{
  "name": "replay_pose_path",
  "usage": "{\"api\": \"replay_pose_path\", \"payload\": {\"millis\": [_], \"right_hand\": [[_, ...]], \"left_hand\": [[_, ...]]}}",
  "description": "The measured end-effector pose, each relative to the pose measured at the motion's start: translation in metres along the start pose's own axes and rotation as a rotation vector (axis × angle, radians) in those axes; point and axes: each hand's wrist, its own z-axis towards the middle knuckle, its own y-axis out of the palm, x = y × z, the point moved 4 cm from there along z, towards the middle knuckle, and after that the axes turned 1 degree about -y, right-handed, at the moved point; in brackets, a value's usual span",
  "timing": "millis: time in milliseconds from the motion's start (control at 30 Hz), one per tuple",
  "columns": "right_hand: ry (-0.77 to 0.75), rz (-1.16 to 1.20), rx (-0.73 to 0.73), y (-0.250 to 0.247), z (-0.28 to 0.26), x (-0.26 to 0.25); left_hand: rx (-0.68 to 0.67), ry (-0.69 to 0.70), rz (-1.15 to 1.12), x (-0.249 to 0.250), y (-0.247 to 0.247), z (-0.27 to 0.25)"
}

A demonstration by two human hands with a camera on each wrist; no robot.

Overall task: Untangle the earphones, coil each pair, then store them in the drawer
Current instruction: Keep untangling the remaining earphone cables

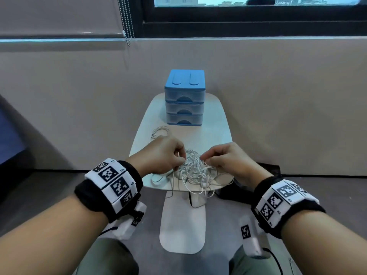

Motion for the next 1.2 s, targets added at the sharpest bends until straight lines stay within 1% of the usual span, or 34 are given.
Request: {"api": "replay_pose_path", "payload": {"millis": [133, 267, 367, 467, 700, 833, 967, 1200], "right_hand": [[-0.001, 0.138, -0.026, -0.003, -0.001, 0.009], [-0.045, 0.108, -0.065, 0.0, -0.002, 0.008], [-0.077, 0.087, -0.055, -0.002, -0.003, 0.01], [-0.098, 0.064, -0.087, -0.002, -0.004, 0.01], [-0.096, 0.058, -0.148, 0.003, -0.003, 0.011], [-0.104, 0.046, -0.183, 0.009, 0.001, 0.013], [-0.137, 0.025, -0.165, 0.012, 0.001, 0.01], [-0.102, 0.011, -0.125, 0.01, 0.001, 0.012]], "left_hand": [[-0.016, 0.01, 0.03, 0.003, 0.005, 0.004], [-0.02, 0.015, 0.036, 0.008, 0.011, 0.009], [-0.03, 0.026, -0.053, 0.013, 0.015, 0.011], [-0.077, 0.02, -0.175, 0.016, 0.019, 0.011], [-0.179, -0.063, -0.242, 0.008, 0.028, 0.009], [-0.178, -0.11, -0.299, 0.002, 0.029, 0.01], [-0.174, -0.149, -0.366, -0.008, 0.033, 0.011], [-0.099, -0.2, -0.432, -0.016, 0.038, 0.01]]}}
